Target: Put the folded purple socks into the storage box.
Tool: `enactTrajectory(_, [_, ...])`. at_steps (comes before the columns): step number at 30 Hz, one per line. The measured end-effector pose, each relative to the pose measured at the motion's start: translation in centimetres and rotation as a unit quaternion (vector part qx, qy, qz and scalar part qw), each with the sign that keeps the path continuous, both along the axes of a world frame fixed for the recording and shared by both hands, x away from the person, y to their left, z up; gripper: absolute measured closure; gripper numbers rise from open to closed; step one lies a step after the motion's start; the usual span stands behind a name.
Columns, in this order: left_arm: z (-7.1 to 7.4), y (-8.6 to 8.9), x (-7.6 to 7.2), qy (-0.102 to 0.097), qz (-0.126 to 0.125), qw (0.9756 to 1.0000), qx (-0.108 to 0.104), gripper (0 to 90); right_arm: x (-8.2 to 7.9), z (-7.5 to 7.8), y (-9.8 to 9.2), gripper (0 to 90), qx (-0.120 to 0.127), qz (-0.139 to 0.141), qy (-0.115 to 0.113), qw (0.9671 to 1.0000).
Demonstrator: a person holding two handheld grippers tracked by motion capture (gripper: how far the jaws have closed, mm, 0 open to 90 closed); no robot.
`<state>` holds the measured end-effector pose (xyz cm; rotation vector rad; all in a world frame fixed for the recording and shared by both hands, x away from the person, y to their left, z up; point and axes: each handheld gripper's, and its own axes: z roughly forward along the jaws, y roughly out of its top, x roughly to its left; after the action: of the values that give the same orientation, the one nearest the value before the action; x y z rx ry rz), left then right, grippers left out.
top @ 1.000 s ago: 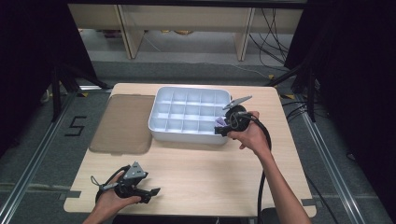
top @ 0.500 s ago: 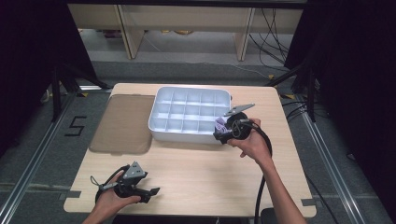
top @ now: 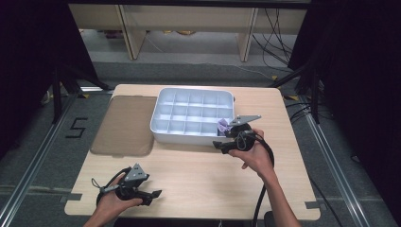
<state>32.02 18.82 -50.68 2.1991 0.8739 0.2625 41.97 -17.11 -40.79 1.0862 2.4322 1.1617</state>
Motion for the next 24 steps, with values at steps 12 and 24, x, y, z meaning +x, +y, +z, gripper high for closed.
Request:
enactTrajectory(12, [0.0,0.0,0.0,0.000,-0.005,1.0000,0.005,22.2,-0.9,-1.2,-0.2,33.9,-0.008,0.009,0.014,0.9998])
enactTrajectory(24, [0.0,-0.1,-0.1,0.001,-0.005,1.0000,0.005,22.2,-1.8,-2.0,0.0,30.6,-0.012,0.020,0.014,0.9996])
